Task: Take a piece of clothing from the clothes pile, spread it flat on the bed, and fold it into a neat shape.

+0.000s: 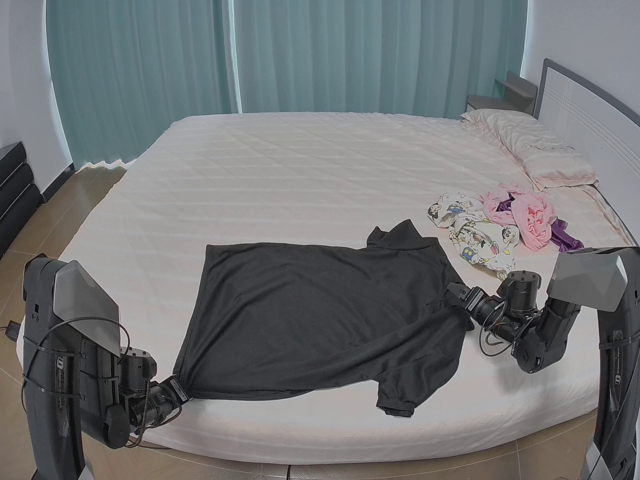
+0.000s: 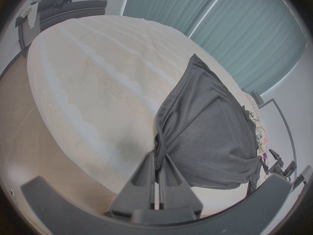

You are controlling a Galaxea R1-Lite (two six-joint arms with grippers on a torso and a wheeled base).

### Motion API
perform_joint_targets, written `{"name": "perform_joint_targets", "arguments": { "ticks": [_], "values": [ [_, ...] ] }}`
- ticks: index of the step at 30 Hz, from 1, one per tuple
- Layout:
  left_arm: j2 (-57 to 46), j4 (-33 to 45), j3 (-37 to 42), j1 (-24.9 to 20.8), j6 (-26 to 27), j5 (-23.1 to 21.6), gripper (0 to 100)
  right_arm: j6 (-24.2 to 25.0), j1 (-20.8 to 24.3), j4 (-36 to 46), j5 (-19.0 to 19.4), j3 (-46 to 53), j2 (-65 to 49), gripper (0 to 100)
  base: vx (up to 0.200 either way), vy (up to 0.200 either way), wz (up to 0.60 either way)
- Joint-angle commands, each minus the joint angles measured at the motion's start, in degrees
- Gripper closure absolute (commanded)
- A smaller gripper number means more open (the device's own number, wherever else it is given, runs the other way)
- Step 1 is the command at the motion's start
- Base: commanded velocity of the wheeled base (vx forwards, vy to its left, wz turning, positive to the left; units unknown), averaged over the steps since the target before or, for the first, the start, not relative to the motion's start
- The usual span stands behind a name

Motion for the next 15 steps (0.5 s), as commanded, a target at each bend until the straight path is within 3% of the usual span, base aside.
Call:
{"name": "perform_joint_targets", "arguments": {
  "ticks": [1,7,10,11,15],
  "values": [
    [0.45,-1.02,-0.12,0.0,0.0,0.06,100,0.02,-2.17,0.18,3.16,4.64,-5.51,0,0.0,0.0,0.0],
    [0.45,-1.02,-0.12,0.0,0.09,0.06,100,-0.15,-2.17,0.09,12.66,15.71,-10.52,0,0.0,0.0,0.0],
    [0.45,-1.02,-0.12,0.0,0.0,0.06,100,-0.77,-1.9,0.09,13.27,16.5,-9.99,0,0.0,0.0,0.0],
    [0.45,-1.02,-0.12,0.0,0.0,0.06,100,-5.34,-1.55,0.18,14.15,17.56,-7.35,0,0.0,0.0,0.0],
    [0.45,-1.02,-0.03,0.0,0.09,0.06,100,-9.91,0.12,0.27,14.41,17.64,-4.36,0,0.0,0.0,0.0]
  ]
}}
